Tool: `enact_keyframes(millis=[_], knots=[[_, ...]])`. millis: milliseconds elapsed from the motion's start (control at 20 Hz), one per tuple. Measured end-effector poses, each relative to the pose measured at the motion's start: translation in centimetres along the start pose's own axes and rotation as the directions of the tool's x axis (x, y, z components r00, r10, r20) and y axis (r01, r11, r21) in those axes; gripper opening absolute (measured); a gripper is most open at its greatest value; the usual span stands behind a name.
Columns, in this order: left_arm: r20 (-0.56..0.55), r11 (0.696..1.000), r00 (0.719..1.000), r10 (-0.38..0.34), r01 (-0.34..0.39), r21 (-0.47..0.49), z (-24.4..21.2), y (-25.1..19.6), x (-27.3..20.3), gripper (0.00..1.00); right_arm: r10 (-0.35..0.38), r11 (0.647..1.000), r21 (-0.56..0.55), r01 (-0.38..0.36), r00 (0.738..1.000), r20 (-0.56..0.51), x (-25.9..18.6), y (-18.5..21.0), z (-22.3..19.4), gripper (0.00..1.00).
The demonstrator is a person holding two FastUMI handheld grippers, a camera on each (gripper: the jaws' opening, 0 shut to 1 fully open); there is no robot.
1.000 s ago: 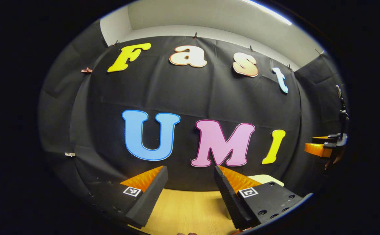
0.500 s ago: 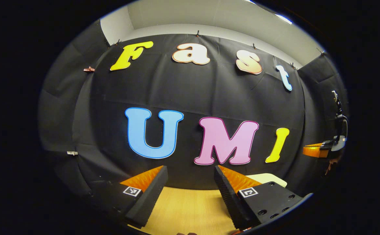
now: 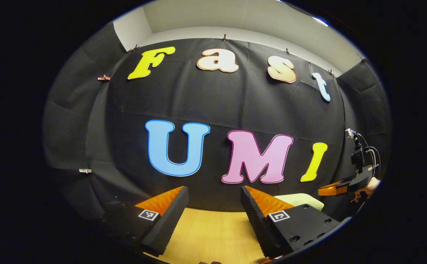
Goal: Press the lid of the desktop garbage bin to open it, pick up the crumpled paper on the desktop and throw it into the bin, then pick up the pop can on the desktop and drop it into the bin, and finally close the garbage bin lid.
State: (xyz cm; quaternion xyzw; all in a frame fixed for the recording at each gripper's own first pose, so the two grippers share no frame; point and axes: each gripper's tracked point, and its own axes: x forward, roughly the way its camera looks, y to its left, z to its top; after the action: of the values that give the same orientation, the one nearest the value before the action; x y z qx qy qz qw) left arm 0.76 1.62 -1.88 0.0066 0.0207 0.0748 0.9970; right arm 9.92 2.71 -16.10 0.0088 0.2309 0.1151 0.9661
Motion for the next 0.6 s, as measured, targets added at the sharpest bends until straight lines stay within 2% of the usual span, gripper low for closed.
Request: enact_keyframes(millis=[250, 600], knots=[[-0.008, 1.000, 1.000, 0.006, -0.006, 0.001, -0.2, 0.3, -0.4, 0.93, -0.009, 1.000, 0.008, 0.010, 0.997, -0.070, 2.4, 0.0, -2.4, 0.06], [-0.027, 1.000, 0.999, 0.021, -0.021, 0.007, -0.9, 0.6, -0.5, 0.93, 0.011, 0.999, 0.039, -0.006, 0.990, -0.140, 3.3, 0.7, -4.9, 0.06]])
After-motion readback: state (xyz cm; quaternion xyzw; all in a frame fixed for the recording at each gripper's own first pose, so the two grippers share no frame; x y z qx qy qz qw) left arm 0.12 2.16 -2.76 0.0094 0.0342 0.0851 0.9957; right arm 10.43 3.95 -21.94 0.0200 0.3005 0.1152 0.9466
